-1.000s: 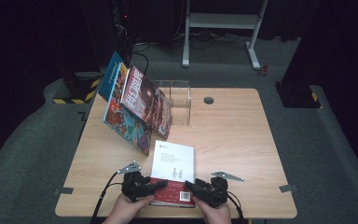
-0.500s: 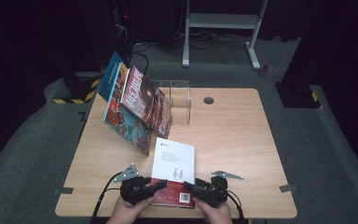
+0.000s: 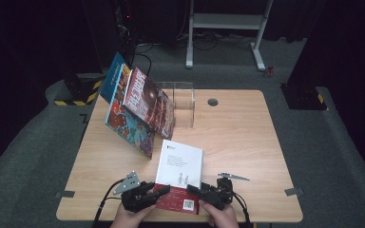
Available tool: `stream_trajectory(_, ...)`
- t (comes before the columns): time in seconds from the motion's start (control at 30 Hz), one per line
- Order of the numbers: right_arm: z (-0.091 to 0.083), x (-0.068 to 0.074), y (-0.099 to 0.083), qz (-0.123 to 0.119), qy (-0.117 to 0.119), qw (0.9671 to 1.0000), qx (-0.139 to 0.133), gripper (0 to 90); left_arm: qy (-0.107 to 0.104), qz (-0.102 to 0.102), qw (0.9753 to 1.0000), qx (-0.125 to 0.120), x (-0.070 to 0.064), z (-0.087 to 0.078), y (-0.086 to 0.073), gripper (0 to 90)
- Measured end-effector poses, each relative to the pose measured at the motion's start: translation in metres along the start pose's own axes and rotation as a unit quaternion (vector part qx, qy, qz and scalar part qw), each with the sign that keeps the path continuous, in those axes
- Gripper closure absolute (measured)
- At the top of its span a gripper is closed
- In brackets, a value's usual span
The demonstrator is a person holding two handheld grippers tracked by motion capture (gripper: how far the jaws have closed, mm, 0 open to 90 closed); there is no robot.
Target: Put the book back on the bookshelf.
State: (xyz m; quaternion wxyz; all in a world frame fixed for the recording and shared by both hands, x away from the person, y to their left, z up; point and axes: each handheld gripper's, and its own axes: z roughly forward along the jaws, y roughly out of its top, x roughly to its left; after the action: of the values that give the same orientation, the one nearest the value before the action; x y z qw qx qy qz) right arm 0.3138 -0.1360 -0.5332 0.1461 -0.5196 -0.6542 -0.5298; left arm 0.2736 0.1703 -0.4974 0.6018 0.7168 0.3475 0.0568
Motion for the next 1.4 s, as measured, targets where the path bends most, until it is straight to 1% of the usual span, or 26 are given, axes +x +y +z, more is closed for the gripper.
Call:
stream_trajectory(0.07, 0.001, 0.000, 0.000, 0.005, 0.014, 0.9999, 0.004, 15.2, -0.004, 0.006, 1.0000, -0.002, -0.001, 0.000, 0.000, 66.7)
stream_trajectory(0.1, 0.003, 0.000, 0.000, 0.005, 0.026, 0.9996, 0.009, 14.5, -0.005, 0.007, 1.0000, -0.003, -0.001, 0.000, 0.000, 66.8)
stream_trajectory(0.13, 0.004, 0.001, -0.001, 0.004, 0.027, 0.9996, 0.011, 14.2, -0.006, 0.007, 1.0000, -0.003, -0.001, 0.000, -0.001, 66.7)
stream_trajectory(0.2, 0.004, 0.001, 0.000, 0.003, 0.028, 0.9995, 0.012, 15.4, -0.006, 0.006, 1.0000, -0.003, 0.000, 0.000, -0.001, 66.7)
stream_trajectory(0.27, 0.002, 0.000, 0.001, 0.014, 0.029, 0.9994, 0.013, 18.7, -0.008, 0.006, 0.9999, -0.002, 0.001, 0.001, -0.002, 66.6)
stream_trajectory(0.33, 0.000, -0.001, 0.001, 0.016, 0.029, 0.9994, 0.008, 21.6, -0.008, 0.008, 0.9999, -0.003, 0.002, 0.001, -0.002, 66.4)
stream_trajectory(0.47, -0.004, 0.002, 0.002, 0.006, 0.026, 0.9996, -0.010, 25.3, -0.004, 0.021, 0.9997, -0.012, 0.001, 0.001, 0.001, 66.4)
stream_trajectory(0.53, -0.006, 0.004, 0.003, -0.004, 0.023, 0.9995, -0.021, 26.6, 0.000, 0.022, 0.9996, -0.018, 0.002, 0.002, 0.002, 65.9)
stream_trajectory(0.6, -0.007, 0.005, 0.003, -0.011, 0.024, 0.9992, -0.031, 28.5, 0.003, 0.019, 0.9996, -0.022, 0.004, 0.001, 0.004, 65.1)
stream_trajectory(0.73, -0.009, 0.007, 0.003, -0.017, 0.033, 0.9982, -0.047, 32.4, 0.004, 0.002, 0.9995, -0.030, 0.011, -0.001, 0.008, 62.6)
stream_trajectory(0.83, -0.009, 0.008, 0.003, -0.029, 0.033, 0.9976, -0.054, 33.3, 0.003, -0.003, 0.9995, -0.030, 0.013, -0.001, 0.010, 61.9)
stream_trajectory(0.9, -0.010, 0.010, 0.003, -0.032, 0.031, 0.9974, -0.057, 33.7, 0.004, -0.008, 0.9994, -0.034, 0.015, -0.001, 0.009, 61.3)
stream_trajectory(1.0, -0.011, 0.012, 0.003, -0.049, 0.027, 0.9964, -0.063, 34.5, -0.003, -0.012, 0.9994, -0.033, 0.018, -0.001, 0.010, 60.5)
stream_trajectory(1.07, -0.011, 0.015, 0.003, -0.064, 0.024, 0.9954, -0.068, 34.9, -0.004, -0.014, 0.9994, -0.032, 0.018, 0.000, 0.010, 59.6)
stream_trajectory(1.17, -0.012, 0.019, 0.002, -0.088, 0.012, 0.9934, -0.073, 35.3, -0.005, -0.014, 0.9995, -0.028, 0.020, 0.001, 0.009, 58.7)
stream_trajectory(1.27, -0.013, 0.025, 0.001, -0.118, -0.006, 0.9898, -0.079, 35.8, -0.005, -0.017, 0.9996, -0.024, 0.021, 0.001, 0.007, 57.2)
stream_trajectory(1.37, -0.013, 0.034, -0.002, -0.165, -0.031, 0.9821, -0.085, 36.6, -0.005, -0.016, 0.9997, -0.017, 0.024, 0.002, 0.005, 54.6)
stream_trajectory(1.4, -0.012, 0.036, -0.003, -0.181, -0.041, 0.9787, -0.087, 36.7, -0.004, -0.011, 0.9998, -0.015, 0.024, 0.001, 0.004, 54.3)
